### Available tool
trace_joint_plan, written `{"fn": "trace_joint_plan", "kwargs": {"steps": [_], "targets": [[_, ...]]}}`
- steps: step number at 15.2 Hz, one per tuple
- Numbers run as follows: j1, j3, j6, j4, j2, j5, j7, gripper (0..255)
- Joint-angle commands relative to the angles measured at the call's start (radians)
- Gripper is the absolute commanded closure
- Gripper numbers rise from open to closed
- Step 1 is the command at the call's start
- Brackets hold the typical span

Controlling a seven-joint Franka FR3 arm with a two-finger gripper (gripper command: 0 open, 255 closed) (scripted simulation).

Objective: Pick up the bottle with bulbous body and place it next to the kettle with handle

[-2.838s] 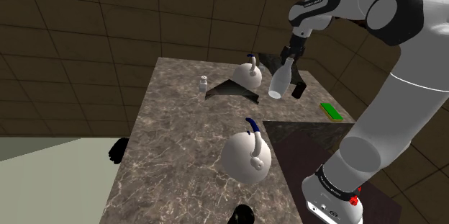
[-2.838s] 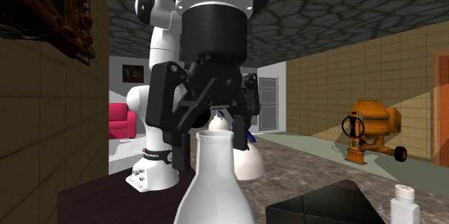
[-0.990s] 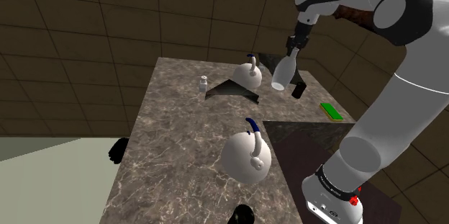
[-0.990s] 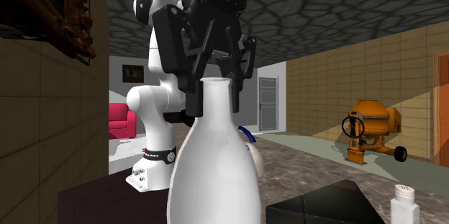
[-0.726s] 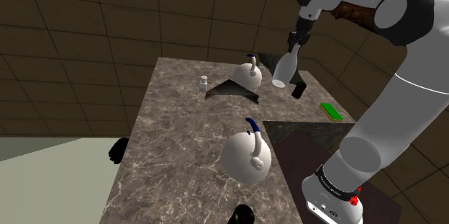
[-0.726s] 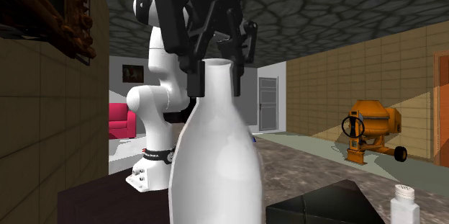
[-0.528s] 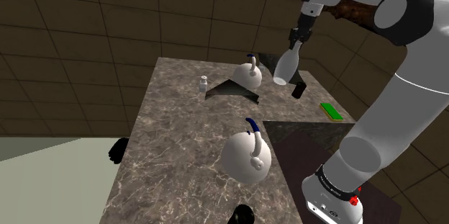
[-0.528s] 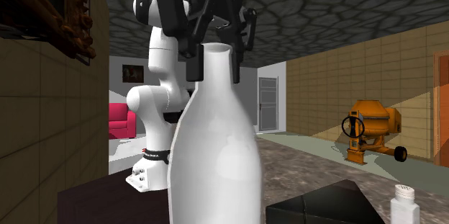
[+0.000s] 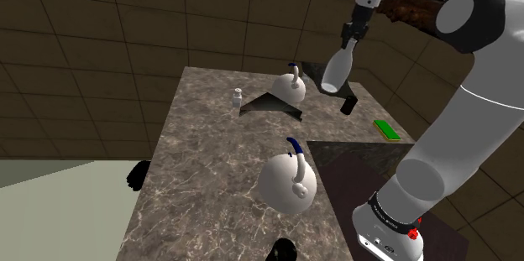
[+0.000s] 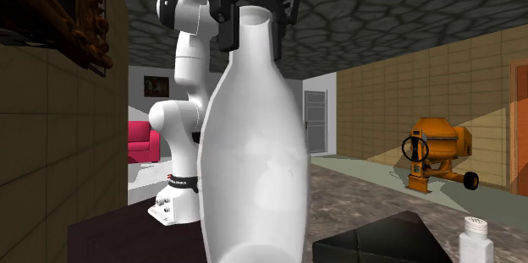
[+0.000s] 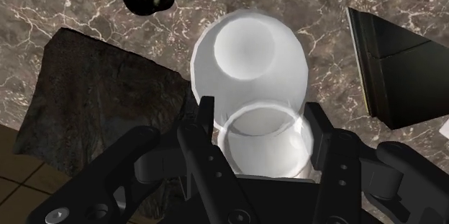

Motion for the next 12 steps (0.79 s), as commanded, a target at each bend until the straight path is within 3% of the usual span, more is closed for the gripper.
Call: {"fn": "trace_joint_plan", "kwargs": {"steps": [1,12], "targets": [[-0.002,-0.001,-0.03,0.036,0.006,0.003,-0.001,255],[-0.019,-0.008,-0.196,0.246,0.055,0.024,-0.011,255]]}}
